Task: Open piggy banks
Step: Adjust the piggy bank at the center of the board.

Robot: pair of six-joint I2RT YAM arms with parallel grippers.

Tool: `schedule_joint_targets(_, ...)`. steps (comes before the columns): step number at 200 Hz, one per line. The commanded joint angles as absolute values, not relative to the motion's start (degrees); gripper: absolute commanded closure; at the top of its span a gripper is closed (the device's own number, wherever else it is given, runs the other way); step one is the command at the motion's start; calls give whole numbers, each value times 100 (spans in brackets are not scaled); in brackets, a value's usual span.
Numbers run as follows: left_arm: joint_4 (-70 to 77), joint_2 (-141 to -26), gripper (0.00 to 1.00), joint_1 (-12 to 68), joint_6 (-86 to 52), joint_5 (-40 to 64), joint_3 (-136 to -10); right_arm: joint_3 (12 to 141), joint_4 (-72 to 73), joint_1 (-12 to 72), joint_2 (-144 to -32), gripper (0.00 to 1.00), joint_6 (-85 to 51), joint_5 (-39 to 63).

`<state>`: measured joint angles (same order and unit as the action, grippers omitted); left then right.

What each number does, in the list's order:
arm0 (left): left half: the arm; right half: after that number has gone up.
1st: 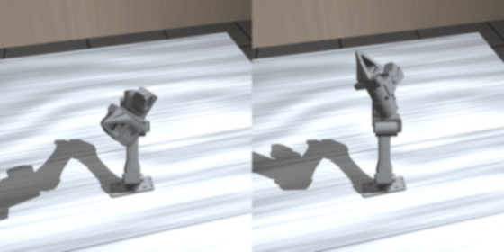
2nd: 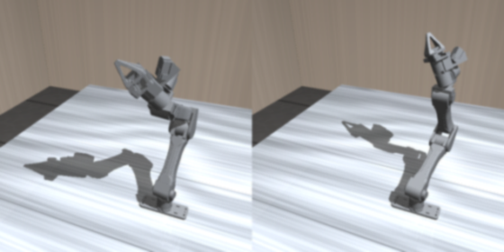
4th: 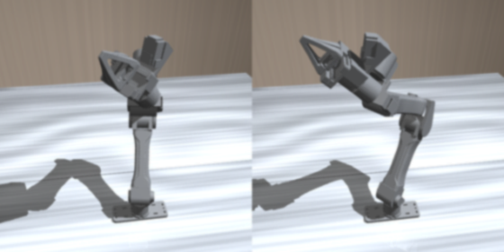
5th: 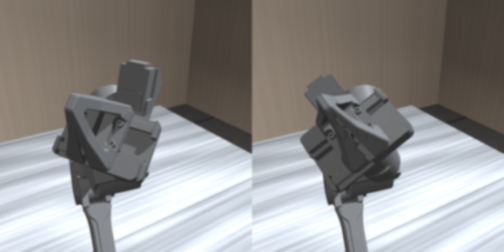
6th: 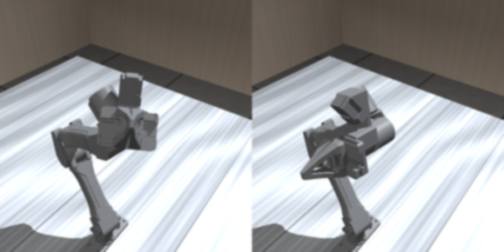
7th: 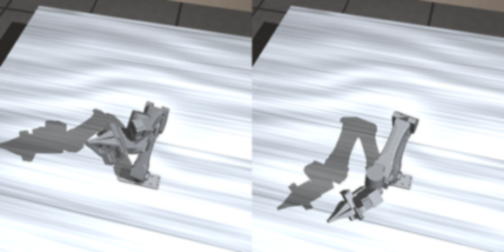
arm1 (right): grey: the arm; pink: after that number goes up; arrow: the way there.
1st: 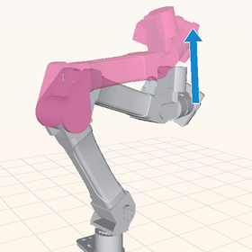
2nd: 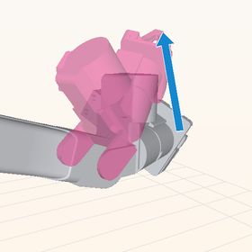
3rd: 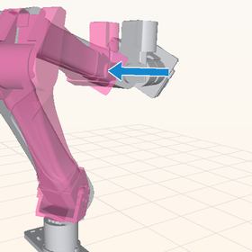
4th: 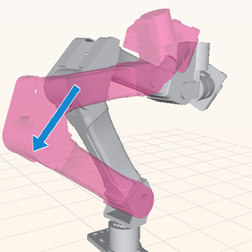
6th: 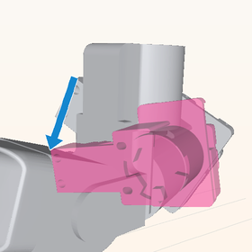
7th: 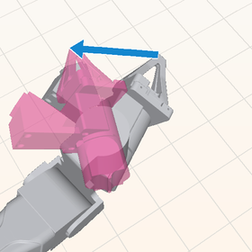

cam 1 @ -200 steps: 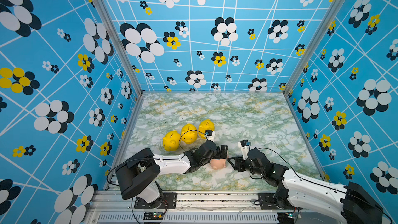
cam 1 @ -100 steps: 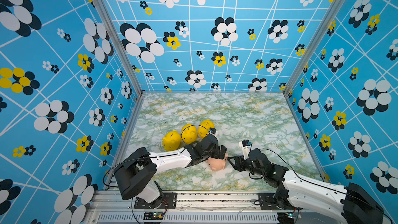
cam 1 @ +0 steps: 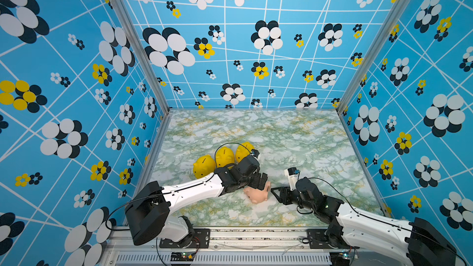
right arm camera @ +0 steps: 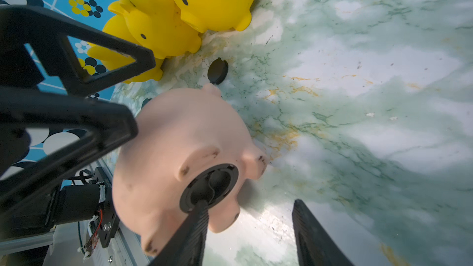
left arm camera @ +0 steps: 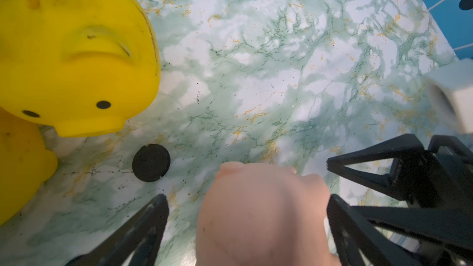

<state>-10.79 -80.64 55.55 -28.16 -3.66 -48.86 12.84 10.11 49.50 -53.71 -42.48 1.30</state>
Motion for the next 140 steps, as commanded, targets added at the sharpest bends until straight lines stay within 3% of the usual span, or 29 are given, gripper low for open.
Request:
schedule_joint_targets(1,-1201,-8000,1,5702,-2709,-420,-4722,1274,1258,4966,-5539,44,-4278,267)
schedule_joint_targets(60,-501,-8588,1,5868,-3082,-538,-4373,1310,1524,4970,-5852,44,-4342,353)
schedule_joint_targets(140,976,-9197,1,5151,-3485,810,-3442,1557,517,4957,-5429,44,-4276,-335)
